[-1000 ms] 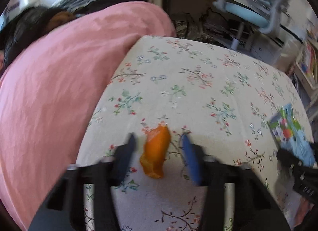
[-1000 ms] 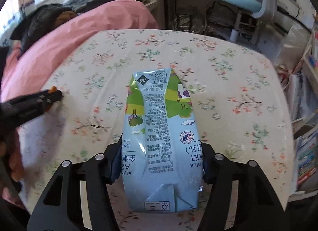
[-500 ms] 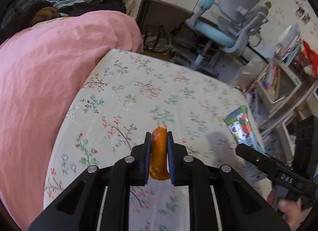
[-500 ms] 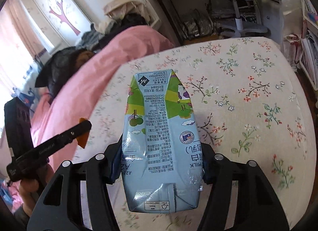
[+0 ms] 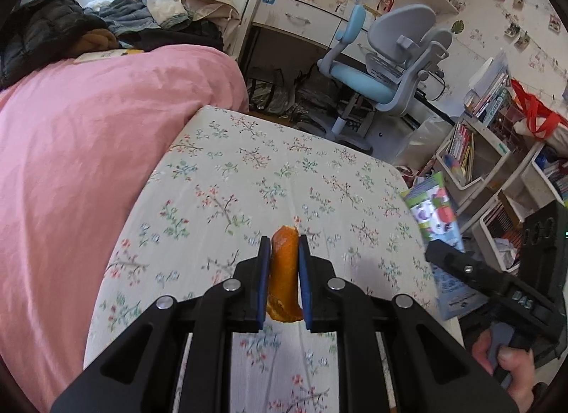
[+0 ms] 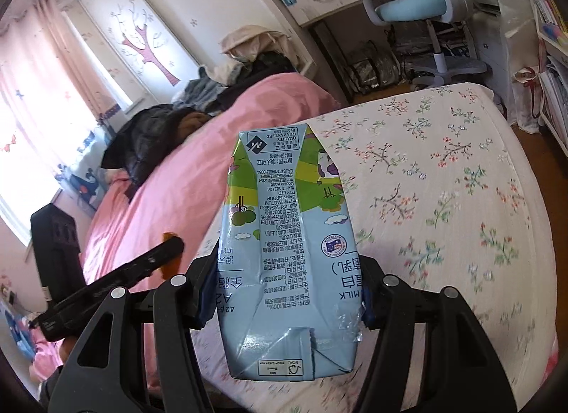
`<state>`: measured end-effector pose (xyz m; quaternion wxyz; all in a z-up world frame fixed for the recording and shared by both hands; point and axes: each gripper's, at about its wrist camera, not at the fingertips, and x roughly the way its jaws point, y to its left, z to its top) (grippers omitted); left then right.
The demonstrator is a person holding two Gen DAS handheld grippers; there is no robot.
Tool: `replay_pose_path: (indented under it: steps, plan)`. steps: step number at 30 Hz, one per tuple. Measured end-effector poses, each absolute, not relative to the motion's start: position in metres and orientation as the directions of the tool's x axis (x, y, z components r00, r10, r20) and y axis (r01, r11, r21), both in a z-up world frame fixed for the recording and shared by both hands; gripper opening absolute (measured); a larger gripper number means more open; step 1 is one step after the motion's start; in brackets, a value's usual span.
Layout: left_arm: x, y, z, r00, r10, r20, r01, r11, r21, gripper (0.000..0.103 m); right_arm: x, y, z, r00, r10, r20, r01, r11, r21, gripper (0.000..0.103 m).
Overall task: Collect trash
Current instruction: 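Carry the juice carton and peel over the yellow bucket with both tools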
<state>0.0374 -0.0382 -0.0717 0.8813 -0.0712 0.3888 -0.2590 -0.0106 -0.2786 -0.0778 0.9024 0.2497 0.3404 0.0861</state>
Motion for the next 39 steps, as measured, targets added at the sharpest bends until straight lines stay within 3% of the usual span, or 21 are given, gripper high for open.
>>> replay_pose_path:
  steps: [20,39]
  plan:
    - [-0.051,-0.023,-0.081,0.588,-0.487,-0.646,0.428,0.865,-0.262,0.016,-0.118,-0.240,-0.076,0.759,0.337,-0.557,-0.023,0.868,0.495,0.057]
    - [-0.070,-0.028,-0.082,0.594,-0.492,-0.637,0.461,0.857,-0.233,0.016,-0.128,-0.229,-0.087,0.730,0.370,-0.574,-0.047,0.866,0.498,0.057]
